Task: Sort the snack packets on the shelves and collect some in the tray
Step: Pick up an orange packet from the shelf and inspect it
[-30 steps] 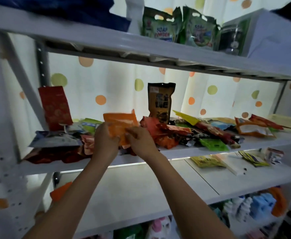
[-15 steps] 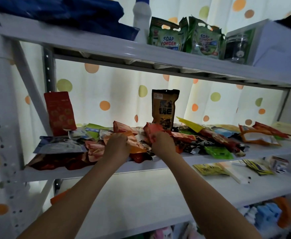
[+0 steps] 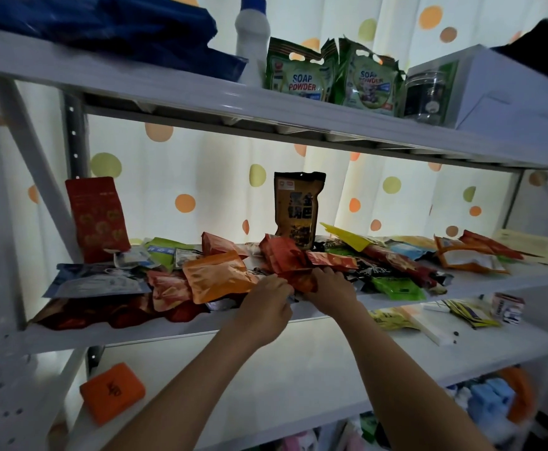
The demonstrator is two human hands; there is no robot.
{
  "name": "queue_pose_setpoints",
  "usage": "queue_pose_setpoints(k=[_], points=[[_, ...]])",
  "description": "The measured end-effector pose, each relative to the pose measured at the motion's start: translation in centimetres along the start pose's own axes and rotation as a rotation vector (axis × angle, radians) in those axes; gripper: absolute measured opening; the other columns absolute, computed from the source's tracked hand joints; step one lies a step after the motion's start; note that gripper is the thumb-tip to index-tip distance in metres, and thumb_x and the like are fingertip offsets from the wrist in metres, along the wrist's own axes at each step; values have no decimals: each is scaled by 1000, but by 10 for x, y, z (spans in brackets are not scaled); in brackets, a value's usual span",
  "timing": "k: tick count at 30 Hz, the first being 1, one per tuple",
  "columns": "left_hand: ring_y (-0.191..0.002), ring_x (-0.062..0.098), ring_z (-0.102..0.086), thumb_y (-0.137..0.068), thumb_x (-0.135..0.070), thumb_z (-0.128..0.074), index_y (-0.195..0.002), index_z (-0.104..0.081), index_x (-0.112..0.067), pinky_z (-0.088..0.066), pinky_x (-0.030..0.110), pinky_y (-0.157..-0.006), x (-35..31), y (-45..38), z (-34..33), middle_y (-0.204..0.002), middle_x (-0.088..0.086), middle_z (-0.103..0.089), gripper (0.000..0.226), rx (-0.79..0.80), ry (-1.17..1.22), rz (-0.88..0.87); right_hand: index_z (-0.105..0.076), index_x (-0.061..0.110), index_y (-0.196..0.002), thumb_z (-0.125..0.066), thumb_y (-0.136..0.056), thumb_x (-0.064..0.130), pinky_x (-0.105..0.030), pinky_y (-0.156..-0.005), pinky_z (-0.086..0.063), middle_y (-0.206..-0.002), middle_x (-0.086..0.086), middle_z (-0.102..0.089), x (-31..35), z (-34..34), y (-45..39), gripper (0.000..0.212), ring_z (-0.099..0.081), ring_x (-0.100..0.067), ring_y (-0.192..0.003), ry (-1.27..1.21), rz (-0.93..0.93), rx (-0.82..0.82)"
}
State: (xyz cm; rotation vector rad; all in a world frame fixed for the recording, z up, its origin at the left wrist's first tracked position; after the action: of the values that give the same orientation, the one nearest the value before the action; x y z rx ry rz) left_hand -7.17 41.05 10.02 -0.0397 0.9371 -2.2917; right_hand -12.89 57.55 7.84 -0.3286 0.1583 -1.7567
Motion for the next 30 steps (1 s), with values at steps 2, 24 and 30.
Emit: queue_pose_setpoints(k=[2, 24, 30], points=[[-101, 19, -50, -87, -11, -49, -105, -66, -12, -44, 35, -91, -7, 4, -4, -106, 3, -61, 25, -11, -54, -40, -39, 20, -142, -57, -83, 64, -44, -96, -43, -140, -9, -48, 1, 2, 1, 75, -45, -34, -125, 50, 24, -14], [-124, 17, -45, -94, -17, -49, -128, -54, -16, -33, 26, -106, 15, 22, 6, -134, 1, -53, 35, 9, -110, 64, -48, 22, -136, -66, -81, 39, -31, -78, -48, -123, -3, -64, 11, 46, 7, 60, -63, -25, -109, -104, 27, -196], [-115, 14, -51, -95, -20, -49, -128, -56, -18, -44, 26, -95, 13, 20, 8, -128, -1, -57, 33, -35, -1, 150, -63, 13, -88, -61, -75, 35, -34, -64, -53, -81, -5, -69, -6, 73, 5, 25, -66, -27, -76, -369, -65, -286]])
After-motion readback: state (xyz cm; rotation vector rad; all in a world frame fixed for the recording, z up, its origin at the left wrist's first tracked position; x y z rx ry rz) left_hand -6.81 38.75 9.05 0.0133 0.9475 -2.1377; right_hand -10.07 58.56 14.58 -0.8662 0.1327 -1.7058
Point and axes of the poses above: each hand's wrist, its own y-axis away from the middle knuckle, its own z-axis out of the back of the hand, x = y × z, the point moved 9 cm from there along -y, towards the middle knuckle
